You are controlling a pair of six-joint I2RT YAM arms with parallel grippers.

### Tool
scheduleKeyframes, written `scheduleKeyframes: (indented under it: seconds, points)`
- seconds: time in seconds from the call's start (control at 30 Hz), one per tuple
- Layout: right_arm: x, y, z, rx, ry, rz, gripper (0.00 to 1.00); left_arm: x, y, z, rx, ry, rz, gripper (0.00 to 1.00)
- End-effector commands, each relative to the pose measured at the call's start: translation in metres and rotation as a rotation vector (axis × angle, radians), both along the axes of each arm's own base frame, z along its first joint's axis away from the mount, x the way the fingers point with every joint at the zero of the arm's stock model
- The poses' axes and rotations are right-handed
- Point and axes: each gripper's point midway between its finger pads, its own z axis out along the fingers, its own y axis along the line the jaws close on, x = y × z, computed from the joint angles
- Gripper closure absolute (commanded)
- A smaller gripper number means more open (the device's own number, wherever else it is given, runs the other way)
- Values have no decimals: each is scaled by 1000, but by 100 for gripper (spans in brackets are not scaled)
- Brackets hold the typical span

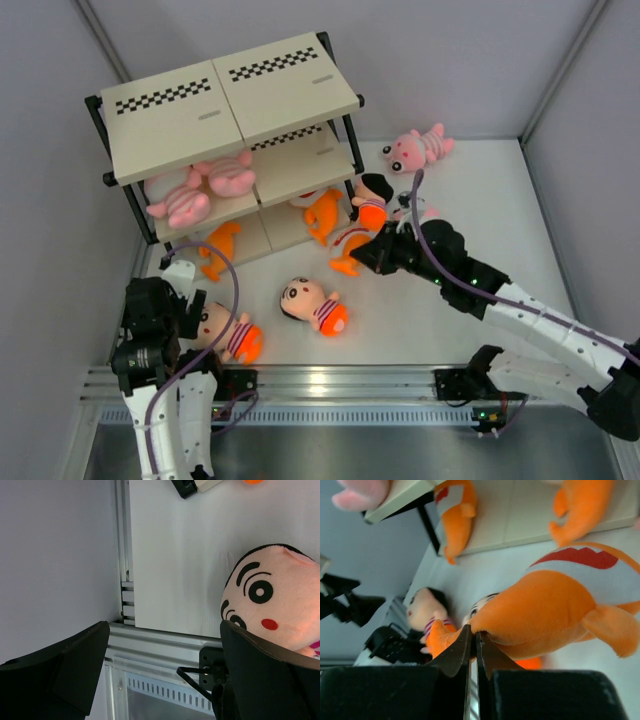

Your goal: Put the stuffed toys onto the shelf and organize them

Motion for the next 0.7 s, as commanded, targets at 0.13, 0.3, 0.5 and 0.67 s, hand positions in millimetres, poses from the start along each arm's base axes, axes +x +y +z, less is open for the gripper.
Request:
scheduleKeyframes:
  seconds: [0.13,0.3,0.5,0.67]
  points:
    - [-45,100,57,199,-52,229,100,6,0,21,15,-100,-7,2]
    - [-45,153,49,213,-57,332,100,8,-3,18,3,-95,-22,2]
    - [-14,201,48,297,-188,332,100,8,-3,22,11,-102,-29,2]
    - [15,219,14,300,-175,230,100,7,0,29,32,-116,-24,2]
